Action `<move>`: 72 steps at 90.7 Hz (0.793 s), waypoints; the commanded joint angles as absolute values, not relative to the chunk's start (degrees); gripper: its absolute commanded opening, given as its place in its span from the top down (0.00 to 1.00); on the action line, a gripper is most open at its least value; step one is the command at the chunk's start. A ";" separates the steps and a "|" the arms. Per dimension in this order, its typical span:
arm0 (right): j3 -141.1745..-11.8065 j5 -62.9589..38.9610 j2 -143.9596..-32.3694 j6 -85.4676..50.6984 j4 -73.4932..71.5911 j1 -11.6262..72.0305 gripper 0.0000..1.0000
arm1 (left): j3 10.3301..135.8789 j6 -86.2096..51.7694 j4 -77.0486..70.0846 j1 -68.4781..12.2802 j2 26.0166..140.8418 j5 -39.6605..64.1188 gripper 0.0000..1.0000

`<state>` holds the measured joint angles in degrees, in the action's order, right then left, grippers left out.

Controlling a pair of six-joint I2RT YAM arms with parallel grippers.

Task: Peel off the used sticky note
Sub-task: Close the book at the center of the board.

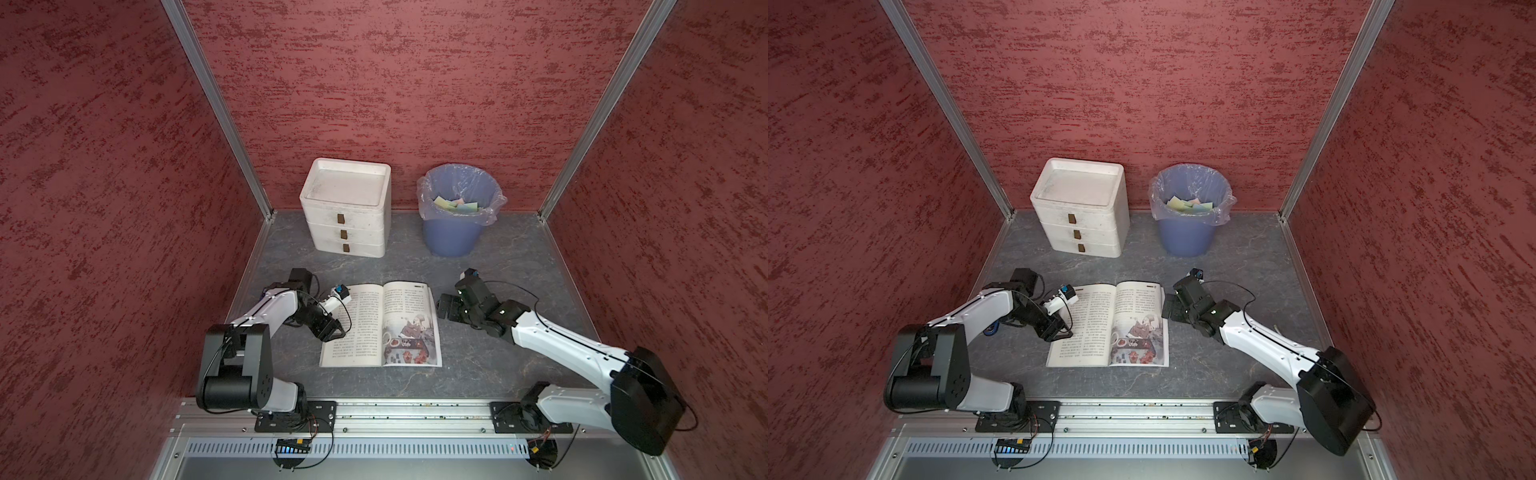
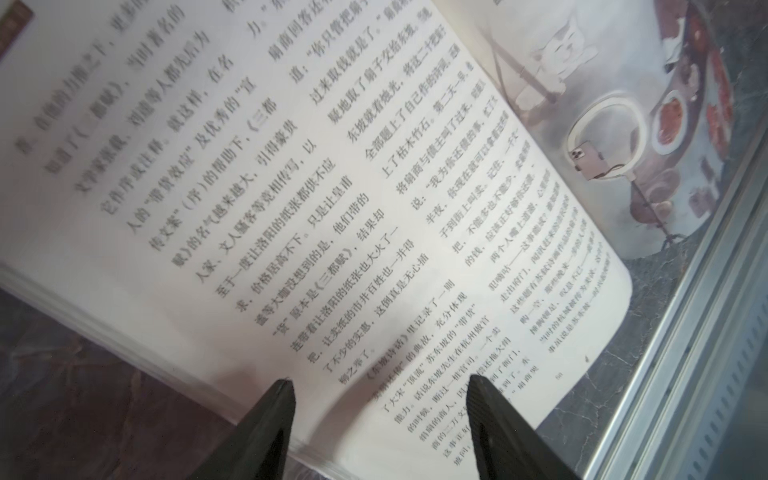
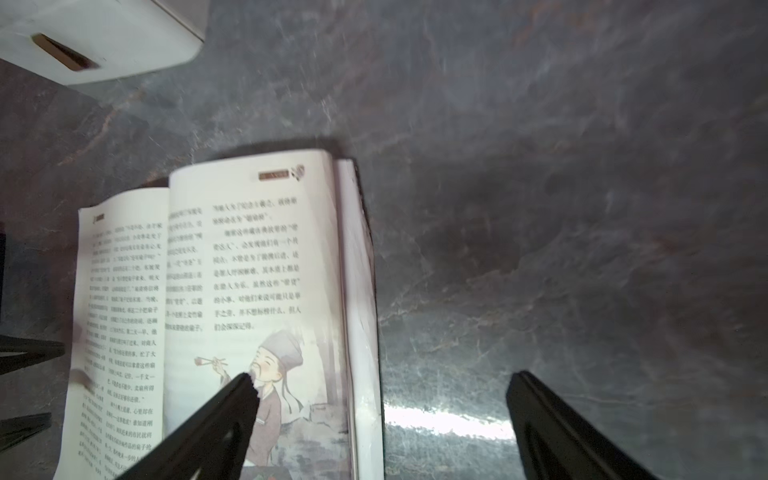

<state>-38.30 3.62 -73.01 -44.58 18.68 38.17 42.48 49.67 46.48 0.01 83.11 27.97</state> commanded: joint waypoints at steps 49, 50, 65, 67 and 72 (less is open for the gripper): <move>-28.42 -19.50 -92.87 -65.22 -24.65 38.51 0.02 | 37.88 48.04 38.72 -2.40 85.28 17.23 0.49; -28.36 -19.86 -93.11 -65.44 -25.47 38.55 0.02 | 37.88 48.01 38.69 -2.43 85.31 17.27 0.49; -27.15 -24.96 -95.43 -69.74 -38.93 38.80 0.03 | 37.93 48.12 39.00 -2.62 85.50 17.64 0.50; -26.91 -25.51 -95.44 -70.32 -40.54 38.86 0.03 | 37.96 48.11 39.06 -2.59 85.43 17.68 0.50; -26.81 -26.27 -95.11 -71.23 -43.28 39.36 0.07 | 37.98 48.08 39.14 -2.60 85.36 17.91 0.50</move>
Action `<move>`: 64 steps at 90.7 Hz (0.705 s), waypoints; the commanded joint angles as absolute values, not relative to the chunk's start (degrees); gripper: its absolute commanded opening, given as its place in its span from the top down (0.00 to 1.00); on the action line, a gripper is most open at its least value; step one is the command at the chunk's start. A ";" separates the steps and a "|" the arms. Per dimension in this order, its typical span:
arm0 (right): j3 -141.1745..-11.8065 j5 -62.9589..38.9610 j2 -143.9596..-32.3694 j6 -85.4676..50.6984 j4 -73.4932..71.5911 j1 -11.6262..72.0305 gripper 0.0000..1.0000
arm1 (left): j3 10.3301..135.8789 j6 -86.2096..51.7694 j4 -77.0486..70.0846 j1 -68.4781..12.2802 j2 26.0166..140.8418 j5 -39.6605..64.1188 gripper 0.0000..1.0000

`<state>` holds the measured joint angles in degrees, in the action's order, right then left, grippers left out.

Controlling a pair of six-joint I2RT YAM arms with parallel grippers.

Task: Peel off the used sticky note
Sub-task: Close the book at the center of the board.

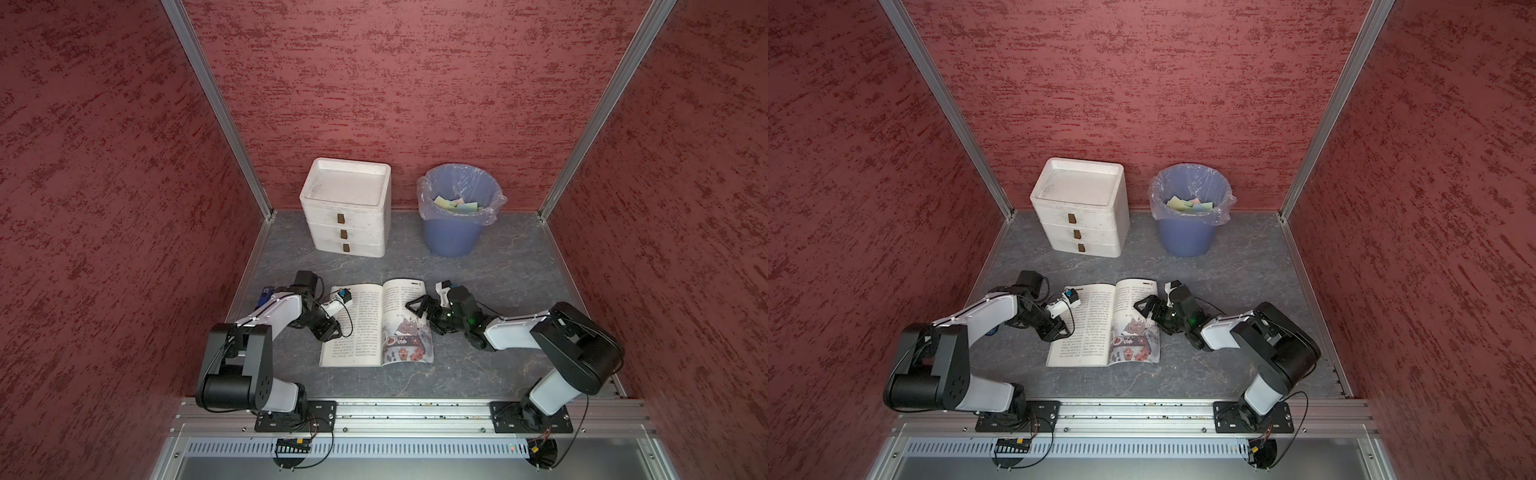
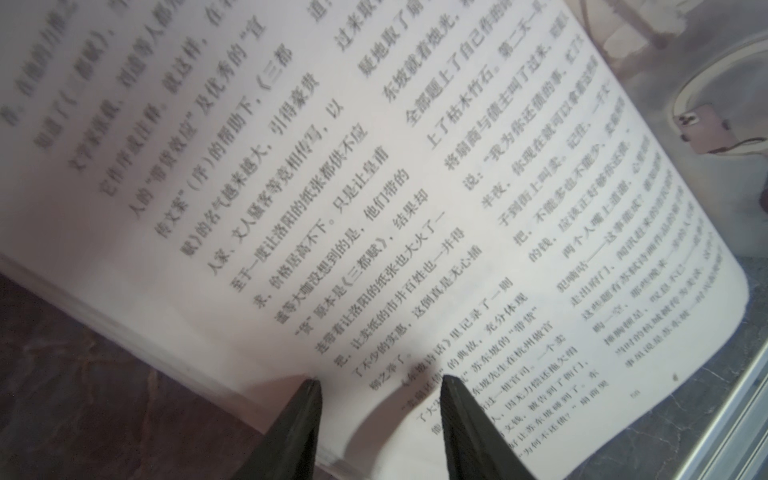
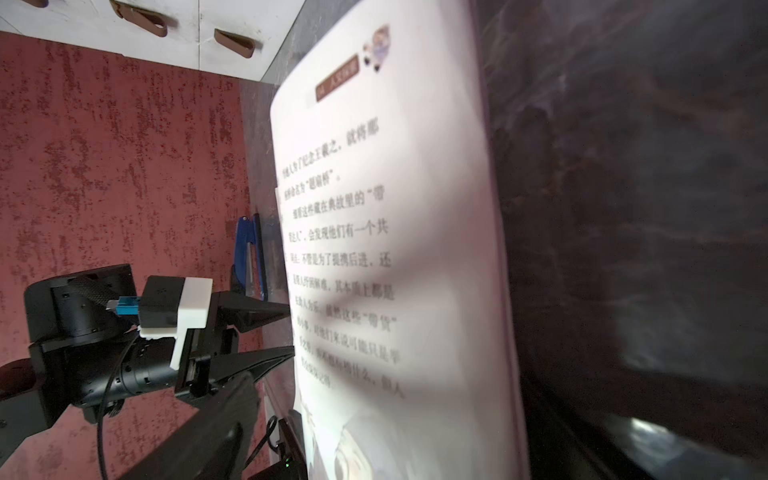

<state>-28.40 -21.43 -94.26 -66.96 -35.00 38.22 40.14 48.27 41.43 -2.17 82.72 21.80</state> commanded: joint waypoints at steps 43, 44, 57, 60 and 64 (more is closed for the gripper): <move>-31.32 -22.15 -80.39 -63.50 -25.02 43.82 0.69 | 39.01 47.95 40.70 -2.63 84.12 19.25 0.51; -31.52 -21.75 -80.06 -63.08 -23.50 43.75 0.70 | 39.10 47.97 40.74 -2.64 84.12 19.34 0.51; -33.83 -16.65 -76.21 -57.96 -9.30 43.76 0.89 | 39.43 48.01 41.50 -2.74 83.47 19.80 0.51; -34.24 -15.73 -75.46 -56.90 -6.74 43.77 0.94 | 39.50 48.02 41.66 -2.81 83.23 19.97 0.51; -34.70 -14.27 -74.60 -55.86 -3.71 43.76 1.00 | 39.55 48.06 41.90 -2.90 83.00 20.26 0.51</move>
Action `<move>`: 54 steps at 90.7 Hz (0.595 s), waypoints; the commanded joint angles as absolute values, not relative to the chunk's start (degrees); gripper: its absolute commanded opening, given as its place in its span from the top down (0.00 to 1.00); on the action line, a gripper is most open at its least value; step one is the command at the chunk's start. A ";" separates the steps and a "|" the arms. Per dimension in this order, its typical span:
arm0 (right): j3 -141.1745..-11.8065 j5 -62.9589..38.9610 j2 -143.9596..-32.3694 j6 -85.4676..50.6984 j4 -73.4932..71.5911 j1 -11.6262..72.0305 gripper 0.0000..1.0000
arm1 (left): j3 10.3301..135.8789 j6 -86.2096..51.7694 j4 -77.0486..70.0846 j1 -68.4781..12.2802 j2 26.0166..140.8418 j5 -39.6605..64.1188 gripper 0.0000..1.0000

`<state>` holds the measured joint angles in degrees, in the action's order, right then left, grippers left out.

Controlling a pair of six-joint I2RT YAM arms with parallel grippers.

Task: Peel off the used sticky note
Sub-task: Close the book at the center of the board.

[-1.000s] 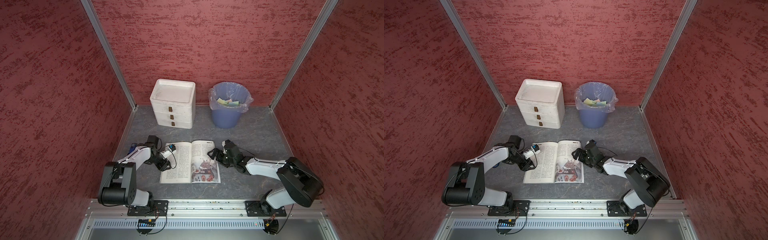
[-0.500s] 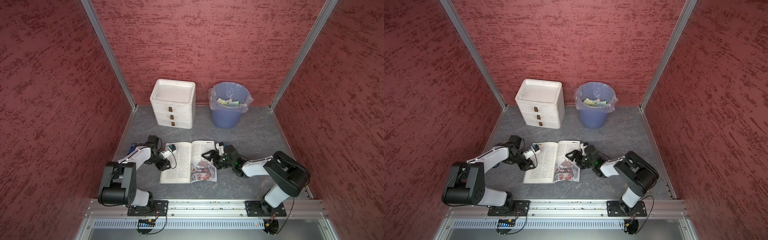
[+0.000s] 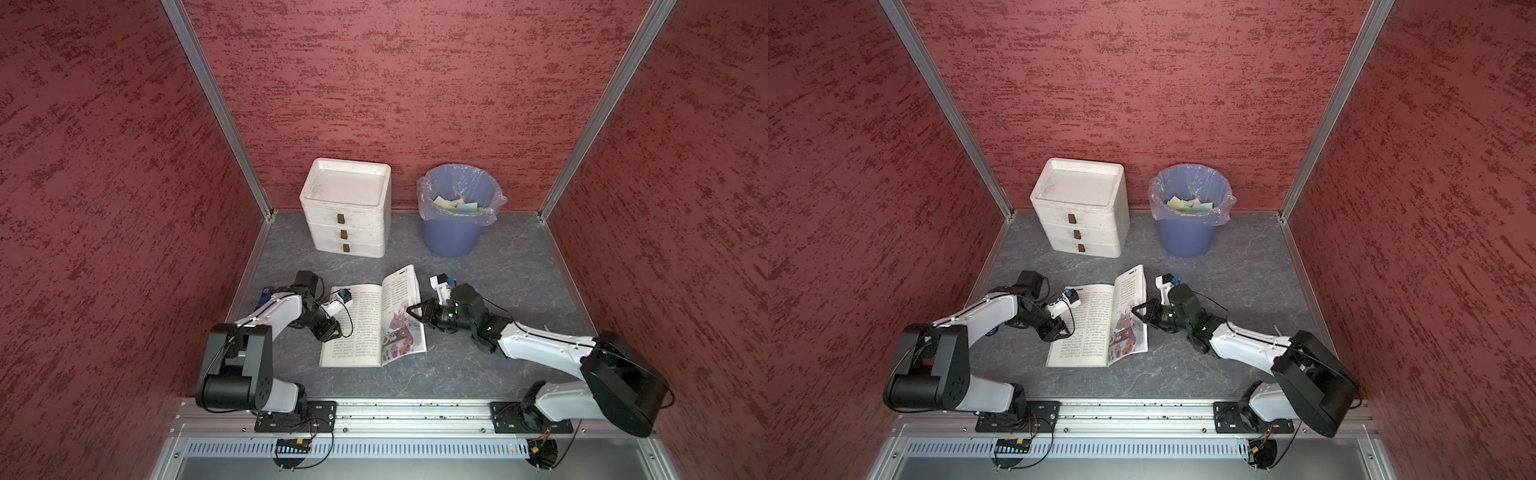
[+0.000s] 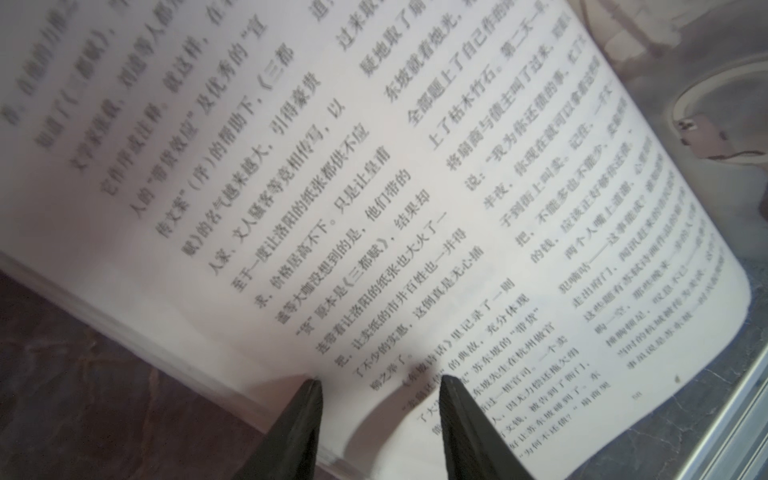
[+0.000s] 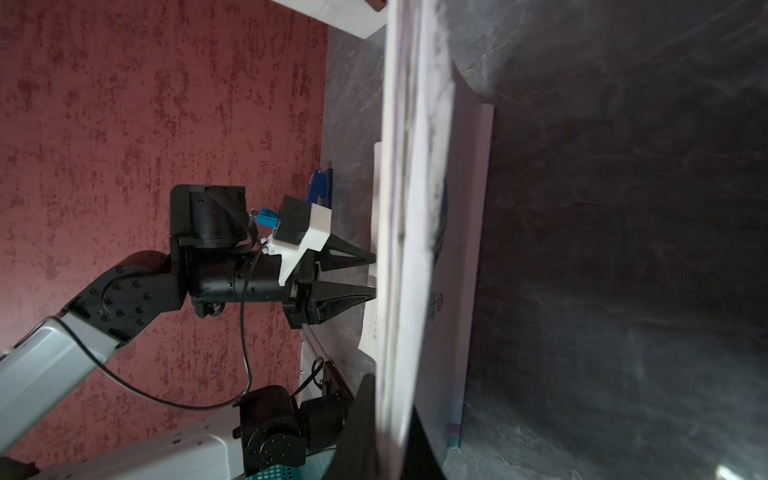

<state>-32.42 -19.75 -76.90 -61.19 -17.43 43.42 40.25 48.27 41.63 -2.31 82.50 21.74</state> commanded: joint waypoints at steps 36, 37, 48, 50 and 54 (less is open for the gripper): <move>-45.73 -0.94 -58.94 -42.72 33.24 42.69 1.00 | 42.19 47.70 49.44 -3.13 76.52 26.88 0.48; -46.15 -0.82 -58.83 -42.28 33.98 42.66 1.00 | 42.32 47.75 49.68 -3.10 76.27 27.02 0.48; -54.03 -2.80 -63.26 -38.58 41.01 42.58 1.00 | 43.25 47.77 51.57 -2.78 74.37 28.58 0.47; -55.26 -3.82 -64.79 -38.32 41.30 42.72 1.00 | 43.31 47.74 51.76 -2.69 74.23 28.72 0.47; -56.89 -5.47 -67.96 -38.05 40.62 43.03 1.00 | 43.35 47.65 51.91 -2.64 73.83 28.90 0.47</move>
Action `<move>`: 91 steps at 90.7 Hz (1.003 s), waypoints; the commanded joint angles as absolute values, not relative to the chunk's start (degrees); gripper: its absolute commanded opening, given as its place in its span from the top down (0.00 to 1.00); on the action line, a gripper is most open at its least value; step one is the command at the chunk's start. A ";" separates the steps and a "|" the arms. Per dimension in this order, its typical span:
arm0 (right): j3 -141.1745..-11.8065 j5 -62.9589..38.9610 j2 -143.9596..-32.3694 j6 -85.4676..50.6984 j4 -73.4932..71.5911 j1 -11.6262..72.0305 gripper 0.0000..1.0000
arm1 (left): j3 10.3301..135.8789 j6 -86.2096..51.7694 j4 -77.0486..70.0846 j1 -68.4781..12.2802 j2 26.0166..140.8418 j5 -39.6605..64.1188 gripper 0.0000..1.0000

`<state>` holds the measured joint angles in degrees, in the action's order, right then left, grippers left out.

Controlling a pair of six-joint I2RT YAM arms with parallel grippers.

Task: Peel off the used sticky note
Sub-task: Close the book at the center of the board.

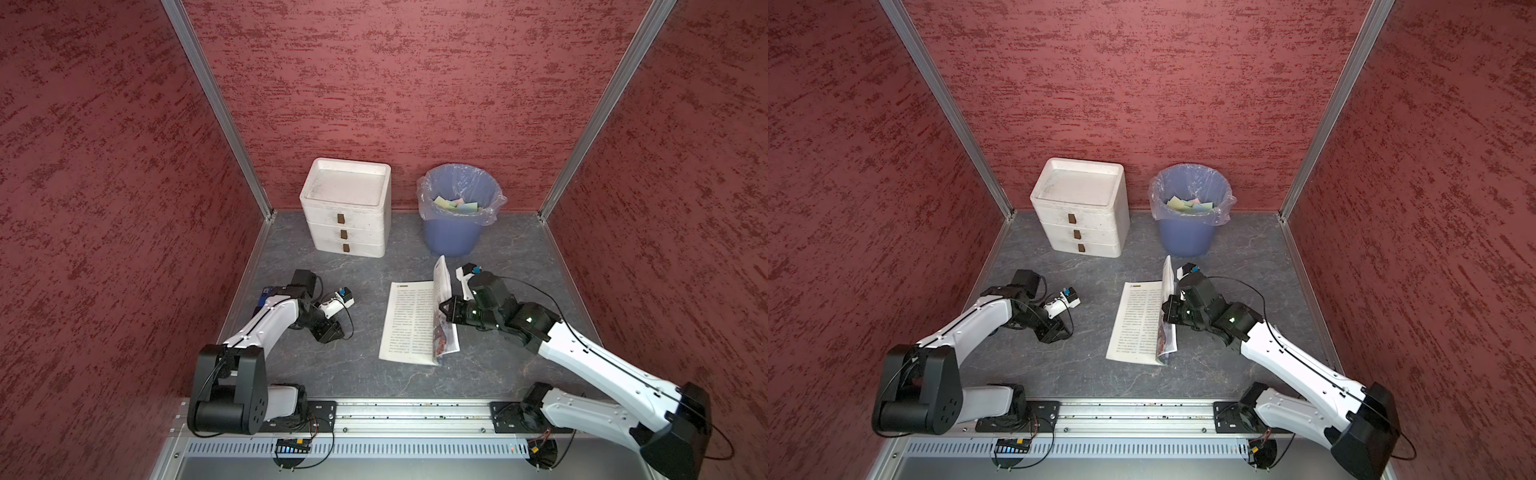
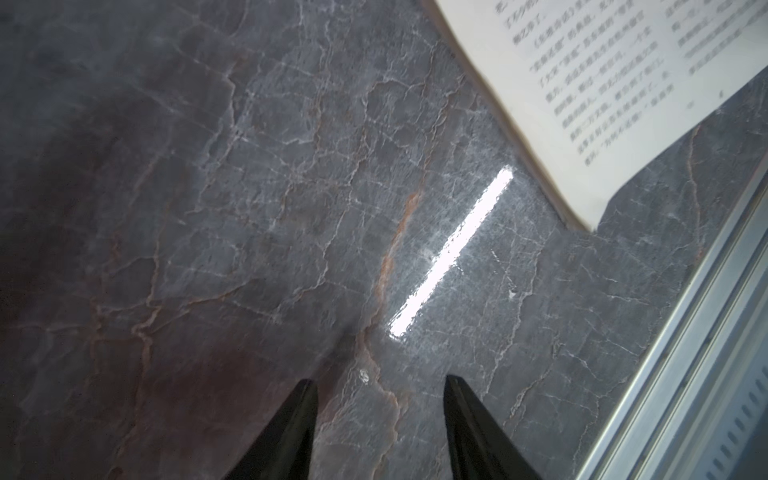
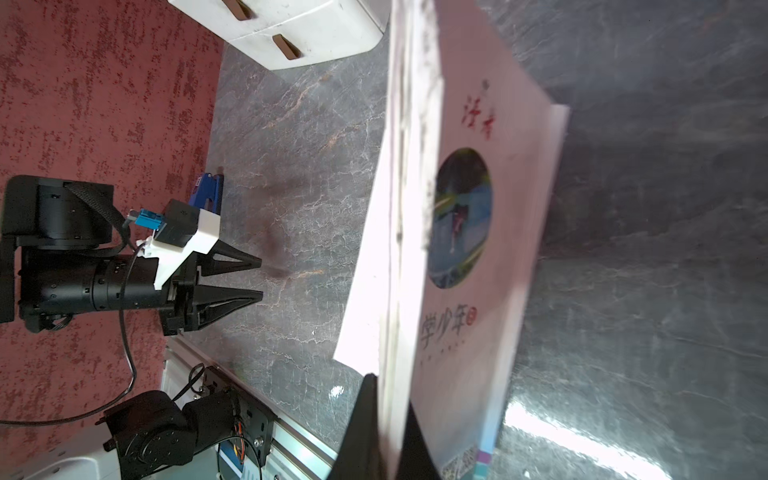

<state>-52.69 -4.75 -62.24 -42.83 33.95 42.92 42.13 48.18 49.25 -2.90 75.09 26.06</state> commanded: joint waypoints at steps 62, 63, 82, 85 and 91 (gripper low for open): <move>-58.36 -11.86 -79.83 -41.49 24.06 46.38 0.01 | 46.08 46.25 53.17 -4.11 72.83 29.81 0.47; -57.66 -12.04 -79.51 -41.70 23.85 46.08 0.01 | 46.20 46.11 53.17 -4.43 72.89 29.85 0.47; -44.50 -16.44 -76.21 -44.58 15.59 37.21 0.02 | 47.63 41.87 50.98 -12.27 74.37 27.74 0.47; -42.77 -17.06 -76.13 -45.01 14.02 36.11 0.02 | 47.75 40.92 50.06 -13.78 75.07 27.26 0.47; -39.89 -18.08 -76.80 -45.80 11.05 34.42 0.02 | 48.29 38.80 47.88 -16.49 76.82 26.41 0.48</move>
<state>-44.21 -14.68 -76.34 -43.57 17.89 36.88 46.96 42.92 51.55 -12.47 74.52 27.77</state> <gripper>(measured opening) 0.983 0.525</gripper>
